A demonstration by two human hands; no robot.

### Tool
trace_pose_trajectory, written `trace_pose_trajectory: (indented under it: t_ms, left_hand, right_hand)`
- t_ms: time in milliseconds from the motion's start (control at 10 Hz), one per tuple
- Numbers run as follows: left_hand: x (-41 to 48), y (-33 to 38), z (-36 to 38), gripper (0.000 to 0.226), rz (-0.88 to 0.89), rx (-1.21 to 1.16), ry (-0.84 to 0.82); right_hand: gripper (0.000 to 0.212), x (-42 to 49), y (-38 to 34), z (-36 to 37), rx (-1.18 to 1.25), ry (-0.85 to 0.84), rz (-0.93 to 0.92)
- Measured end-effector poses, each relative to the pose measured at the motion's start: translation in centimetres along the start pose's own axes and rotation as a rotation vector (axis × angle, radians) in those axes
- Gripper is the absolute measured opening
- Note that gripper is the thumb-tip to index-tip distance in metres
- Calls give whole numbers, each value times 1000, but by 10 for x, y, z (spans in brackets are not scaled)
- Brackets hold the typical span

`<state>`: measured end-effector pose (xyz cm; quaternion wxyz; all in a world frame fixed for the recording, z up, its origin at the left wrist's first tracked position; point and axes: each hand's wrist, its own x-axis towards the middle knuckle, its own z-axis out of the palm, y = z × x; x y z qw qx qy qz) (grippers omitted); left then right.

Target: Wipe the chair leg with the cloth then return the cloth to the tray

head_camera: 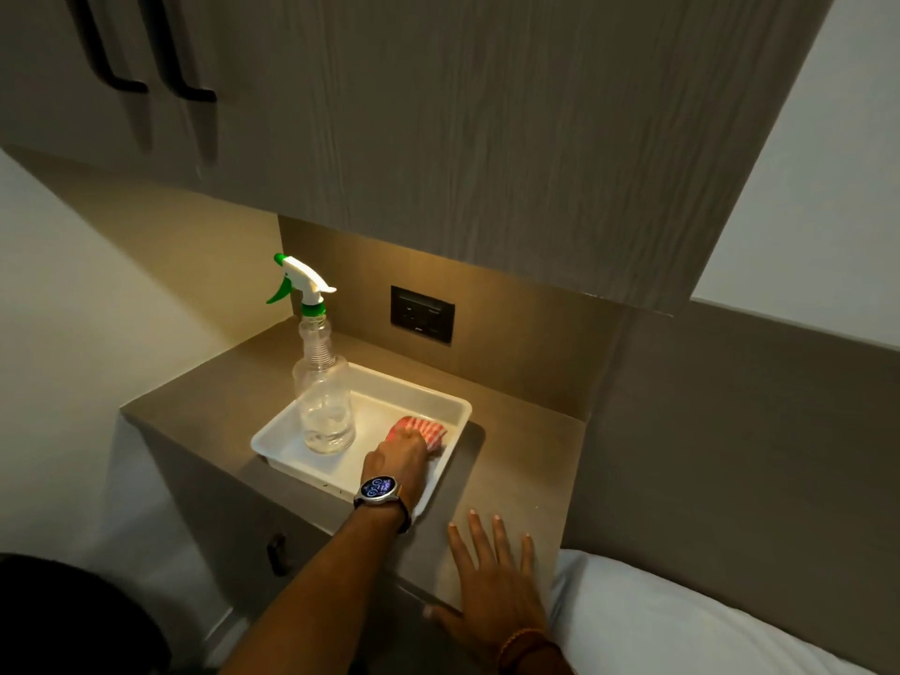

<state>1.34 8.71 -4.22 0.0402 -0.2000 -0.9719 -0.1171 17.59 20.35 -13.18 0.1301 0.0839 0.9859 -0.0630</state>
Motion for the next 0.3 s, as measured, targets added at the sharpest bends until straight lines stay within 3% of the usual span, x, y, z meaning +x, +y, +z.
trace_pose_trajectory:
  t_ms: [200, 300]
  left_hand:
    - [15, -9, 7, 35, -43, -63, -388]
    - [16, -19, -3, 54, -33, -65, -501]
  right_hand:
    - [117, 0, -2, -3, 1, -10, 3]
    - [118, 0, -3, -3, 15, -25, -2]
